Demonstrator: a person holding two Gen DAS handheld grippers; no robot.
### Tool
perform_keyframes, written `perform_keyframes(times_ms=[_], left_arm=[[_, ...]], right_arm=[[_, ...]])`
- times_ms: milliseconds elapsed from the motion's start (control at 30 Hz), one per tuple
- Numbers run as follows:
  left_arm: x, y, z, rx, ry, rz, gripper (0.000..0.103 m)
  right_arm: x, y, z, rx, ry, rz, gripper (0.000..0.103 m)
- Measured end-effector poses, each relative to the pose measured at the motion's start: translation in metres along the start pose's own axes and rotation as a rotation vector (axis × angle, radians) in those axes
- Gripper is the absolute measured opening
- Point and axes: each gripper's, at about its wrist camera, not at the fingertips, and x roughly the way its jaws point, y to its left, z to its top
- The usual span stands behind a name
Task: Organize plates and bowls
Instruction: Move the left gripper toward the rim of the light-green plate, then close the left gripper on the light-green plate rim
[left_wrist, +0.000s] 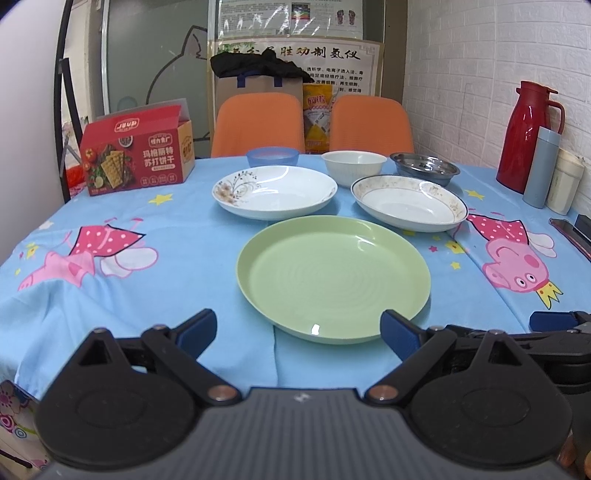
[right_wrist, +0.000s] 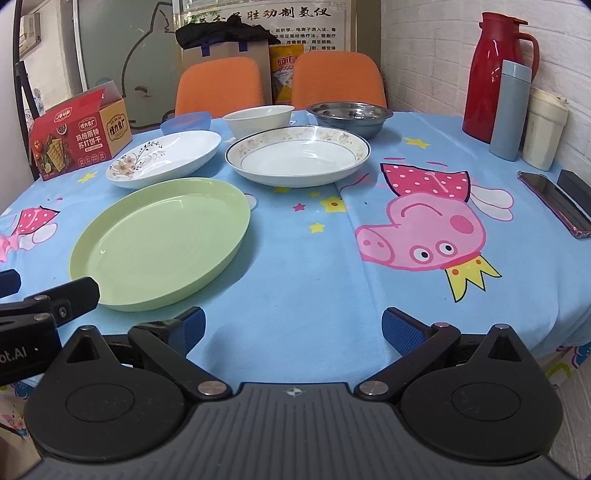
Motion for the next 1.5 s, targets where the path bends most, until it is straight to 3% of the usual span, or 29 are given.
perform_keyframes(times_ms=[367,733,867,1133,1300,1433,1500], left_arm=[[0.006,0.004,0.022,0.010,-0.006,0.025,0.093],[0.035,0.020,0.058,-0.018,0.037,0.038,0.093],[0.058,0.034,0.062,-0.047,0.096,0.017,0.093],[0.095,0.057,0.058,-0.084,0.227,-0.059,0.093],[0.104,0.059,0.056,-0.069,0.262,-0.119,0.093],[0.105,0.060,0.055,-0.051,0.258,-0.167,0.093],[0.106,0.062,0.055,-0.052,0.258,-0.199,0.093]], right_arm=[[0.002,0.006,0.023,-0.020,-0.005,-0.004,0.103],[0.030,0.010,0.052,-0.034,0.051,0.011,0.103],[0.049,0.009,0.055,-0.028,0.098,0.045,0.103],[0.068,0.030,0.050,-0.107,0.101,0.148,0.103],[0.070,0.034,0.047,-0.145,0.071,0.153,0.103],[0.068,0.026,0.036,-0.178,-0.010,0.192,0.103],[0.069,0.027,0.040,-0.174,0.006,0.187,0.103]])
